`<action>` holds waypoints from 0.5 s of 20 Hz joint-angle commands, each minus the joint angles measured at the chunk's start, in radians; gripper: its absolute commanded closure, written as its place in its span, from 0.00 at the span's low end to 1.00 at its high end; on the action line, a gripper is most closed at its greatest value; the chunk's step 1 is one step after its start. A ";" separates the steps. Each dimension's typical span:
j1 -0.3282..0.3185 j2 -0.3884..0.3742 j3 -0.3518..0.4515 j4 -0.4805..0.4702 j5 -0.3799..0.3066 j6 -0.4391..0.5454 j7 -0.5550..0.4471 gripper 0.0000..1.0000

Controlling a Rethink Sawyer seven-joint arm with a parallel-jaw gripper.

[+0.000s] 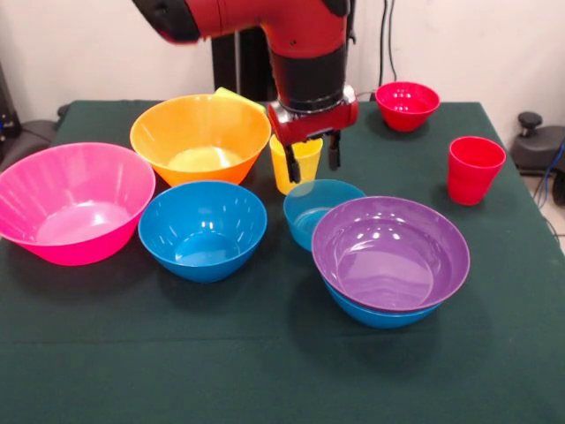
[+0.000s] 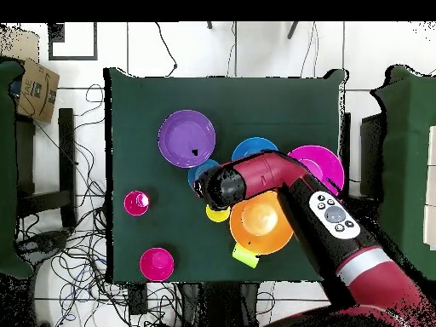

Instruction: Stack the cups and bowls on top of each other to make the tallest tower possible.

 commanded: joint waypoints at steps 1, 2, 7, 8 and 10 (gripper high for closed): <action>0.041 -0.060 -0.079 -0.030 -0.001 -0.006 0.067 0.00; 0.048 -0.060 -0.090 -0.032 -0.002 -0.017 0.085 0.00; 0.093 -0.075 -0.174 -0.023 -0.003 -0.062 0.212 0.00; 0.090 -0.072 -0.185 -0.027 -0.006 -0.069 0.212 0.00; 0.099 -0.061 -0.217 -0.042 -0.008 -0.071 0.228 0.00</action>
